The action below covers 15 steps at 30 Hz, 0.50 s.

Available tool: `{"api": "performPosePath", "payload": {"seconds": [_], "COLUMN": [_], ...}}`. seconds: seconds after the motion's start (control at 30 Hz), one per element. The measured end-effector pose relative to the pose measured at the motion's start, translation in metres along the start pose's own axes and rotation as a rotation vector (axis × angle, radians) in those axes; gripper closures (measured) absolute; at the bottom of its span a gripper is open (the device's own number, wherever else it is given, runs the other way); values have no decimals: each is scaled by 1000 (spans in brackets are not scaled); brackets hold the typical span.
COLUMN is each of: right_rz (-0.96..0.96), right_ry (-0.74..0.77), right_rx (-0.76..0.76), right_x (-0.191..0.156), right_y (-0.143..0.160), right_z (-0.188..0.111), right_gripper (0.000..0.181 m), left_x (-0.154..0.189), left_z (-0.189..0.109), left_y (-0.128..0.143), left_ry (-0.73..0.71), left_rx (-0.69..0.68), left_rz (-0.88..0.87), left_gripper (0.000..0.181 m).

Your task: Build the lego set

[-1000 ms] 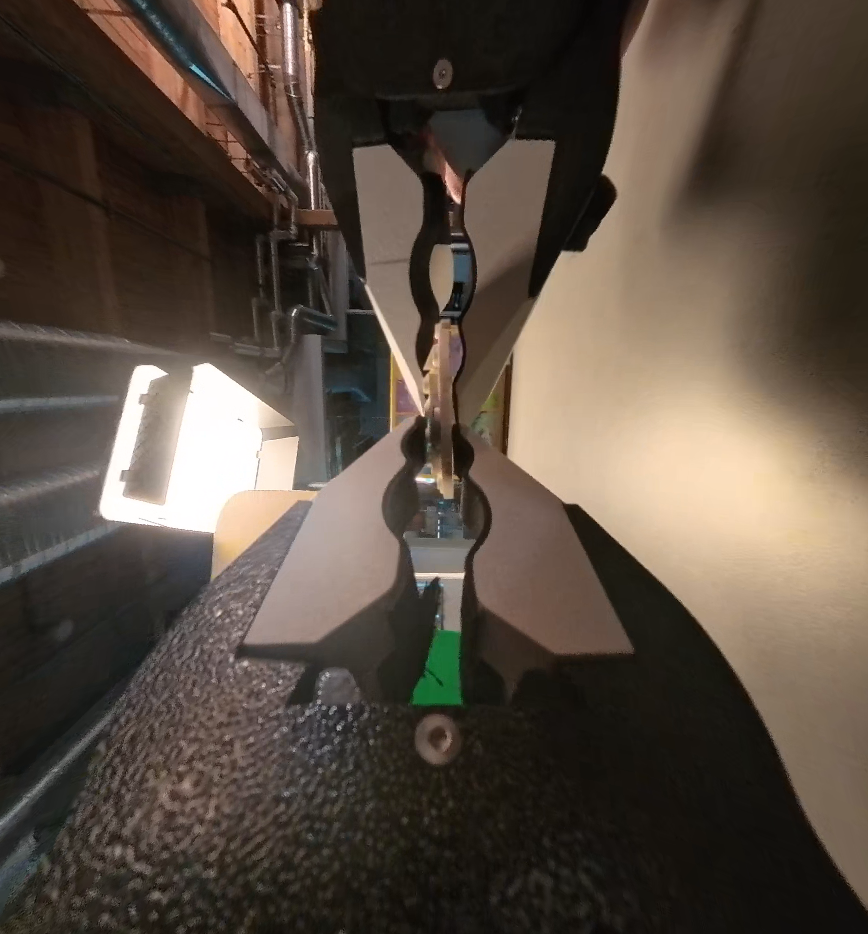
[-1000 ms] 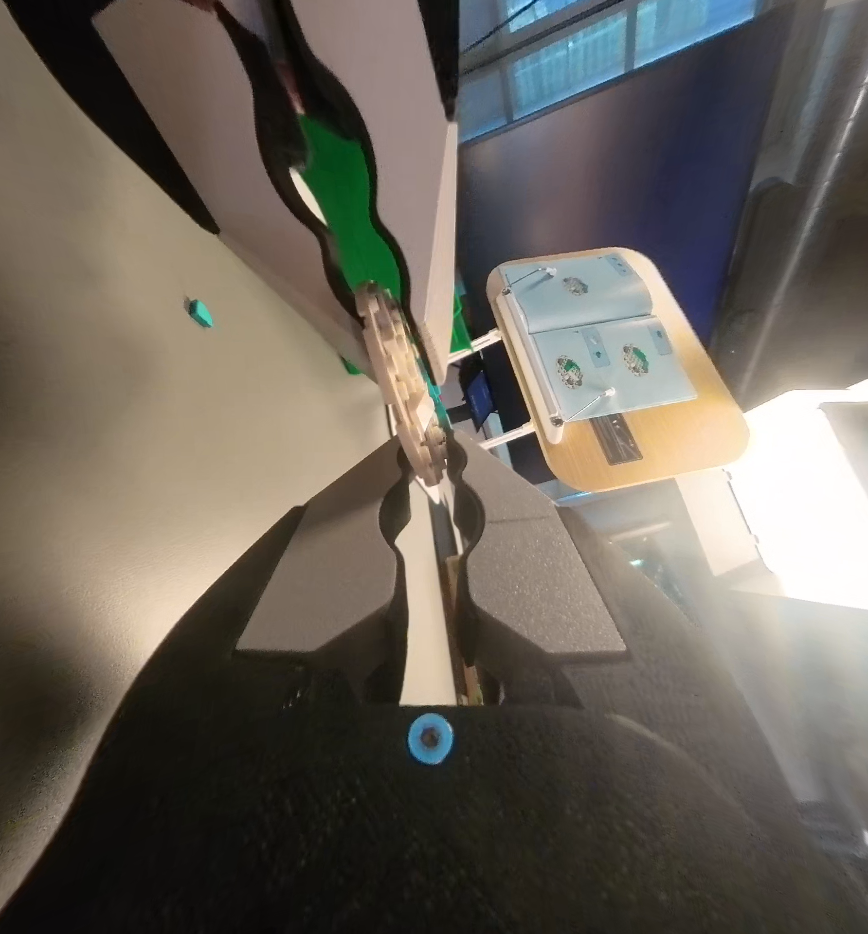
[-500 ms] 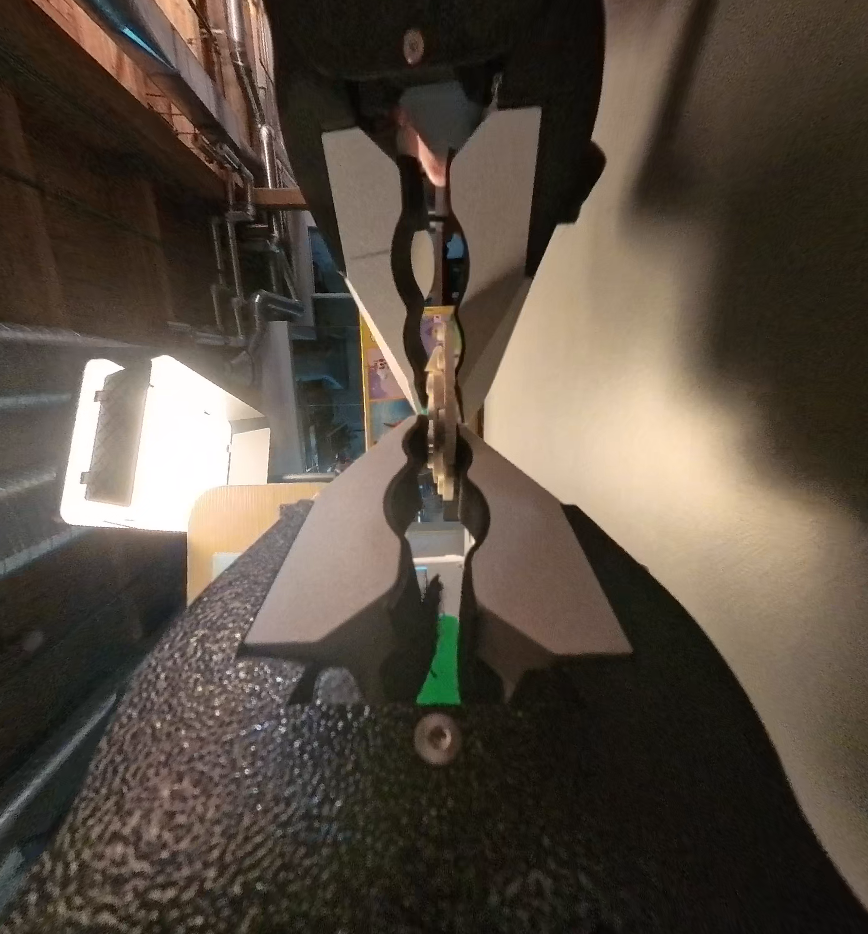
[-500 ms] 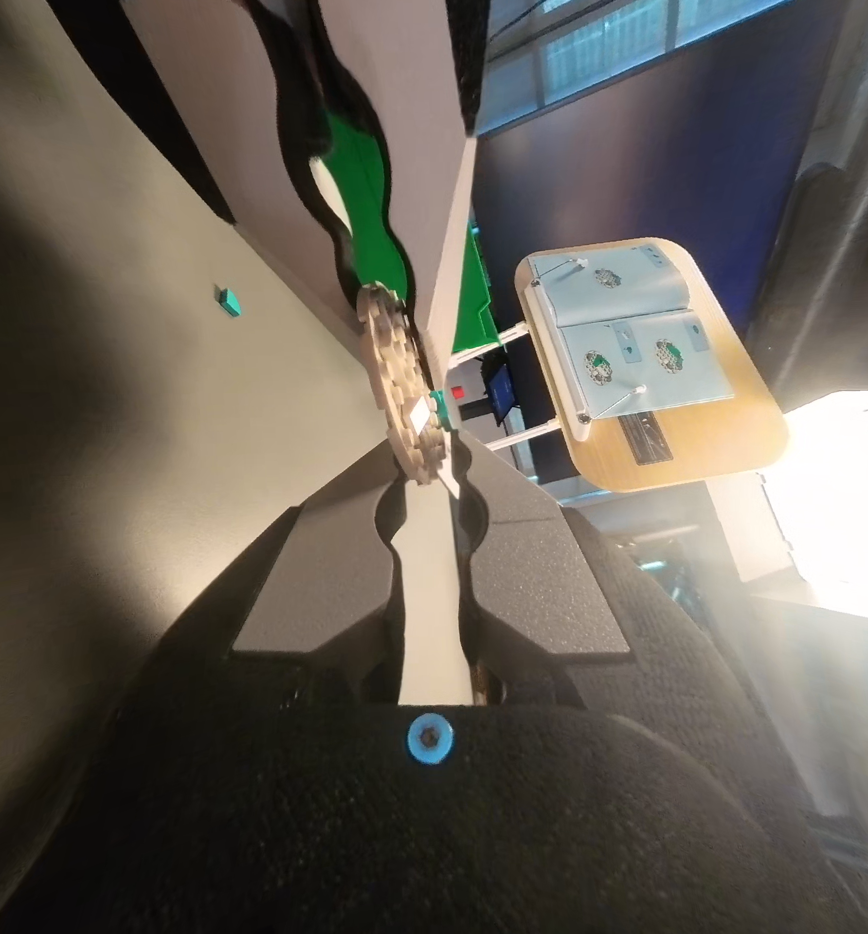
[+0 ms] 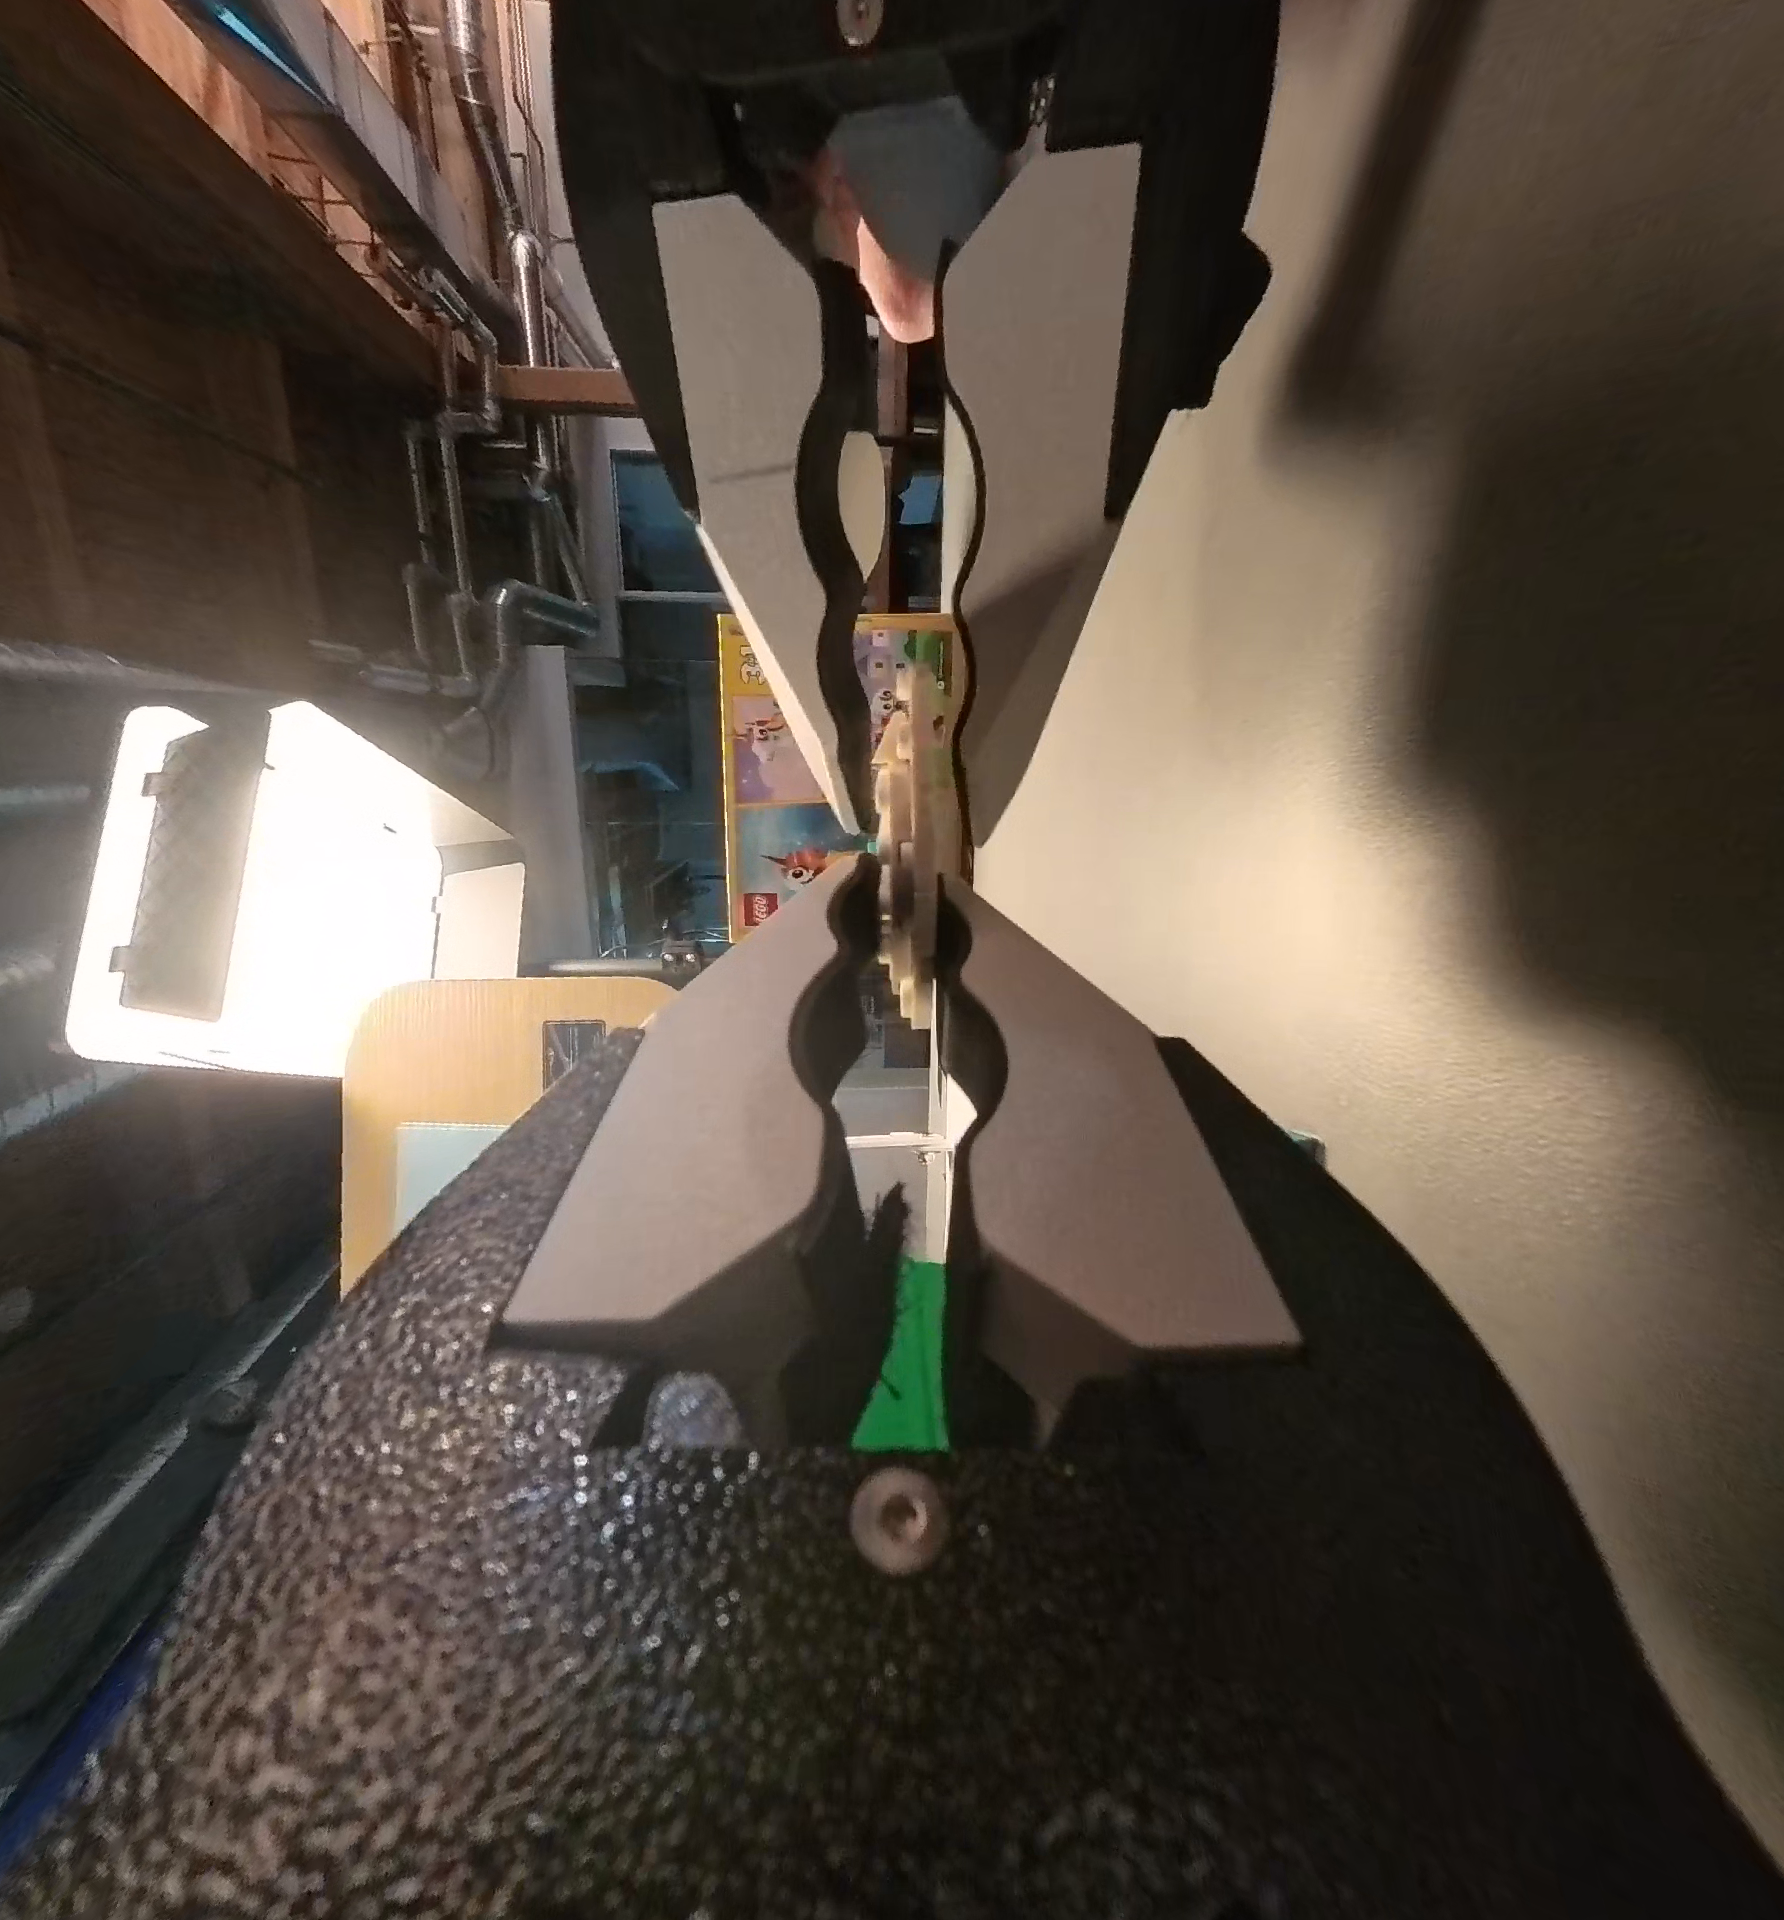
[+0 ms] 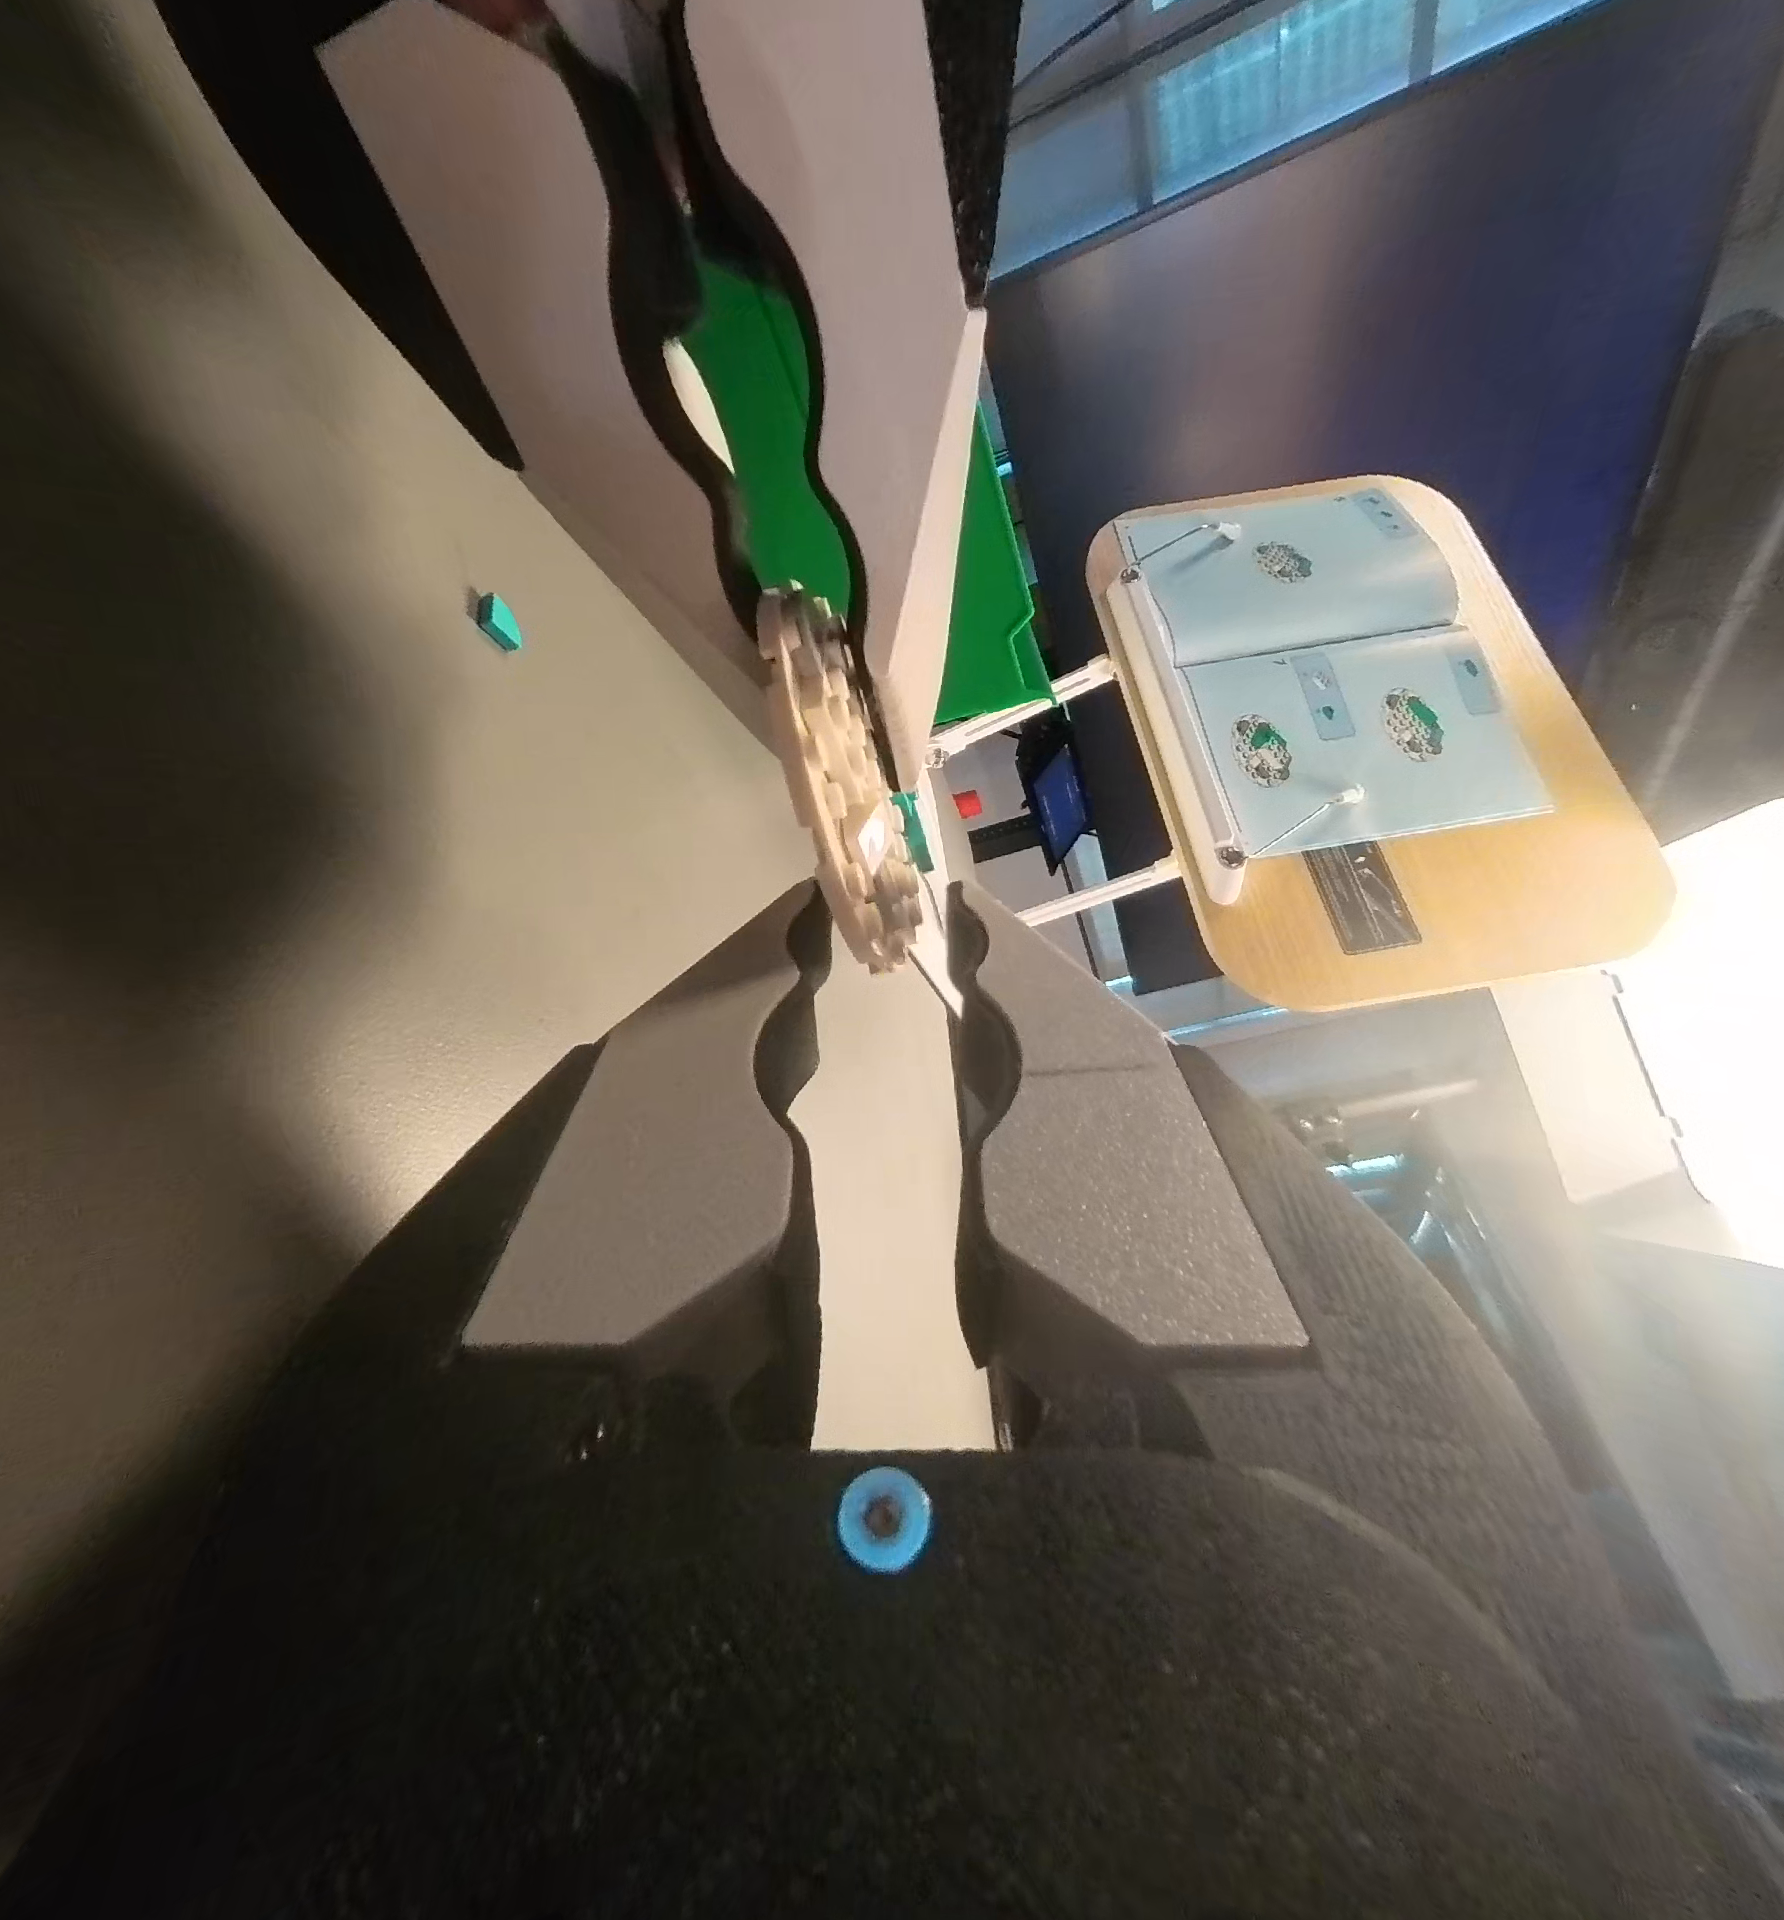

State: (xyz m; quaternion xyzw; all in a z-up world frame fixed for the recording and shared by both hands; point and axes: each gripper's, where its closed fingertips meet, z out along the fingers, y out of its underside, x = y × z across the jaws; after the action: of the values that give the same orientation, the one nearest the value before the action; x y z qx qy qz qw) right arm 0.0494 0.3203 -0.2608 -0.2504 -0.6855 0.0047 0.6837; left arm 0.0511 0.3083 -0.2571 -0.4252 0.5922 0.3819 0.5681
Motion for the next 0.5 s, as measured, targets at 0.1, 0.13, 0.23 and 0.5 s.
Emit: {"api": "performPosePath", "payload": {"seconds": [0.1, 0.13, 0.23, 0.5], "right_rz": [-1, 1, 53, 35], "right_ry": [0, -4, -35, -35], "right_rx": [2, 5, 58, 43], "right_x": [0, -1, -3, -3], "right_y": [0, -1, -9, -6], "right_z": [0, 0, -3, -3], "right_gripper": [160, 160, 154, 161], "left_x": [1, 1, 2, 5], "left_z": [0, 0, 0, -1], "left_y": [1, 1, 0, -2], "left_ry": [3, 4, 6, 29], "left_rx": [-2, -2, 3, 13], "left_rz": [0, 1, 6, 1], "left_gripper": [175, 175, 175, 175]}}
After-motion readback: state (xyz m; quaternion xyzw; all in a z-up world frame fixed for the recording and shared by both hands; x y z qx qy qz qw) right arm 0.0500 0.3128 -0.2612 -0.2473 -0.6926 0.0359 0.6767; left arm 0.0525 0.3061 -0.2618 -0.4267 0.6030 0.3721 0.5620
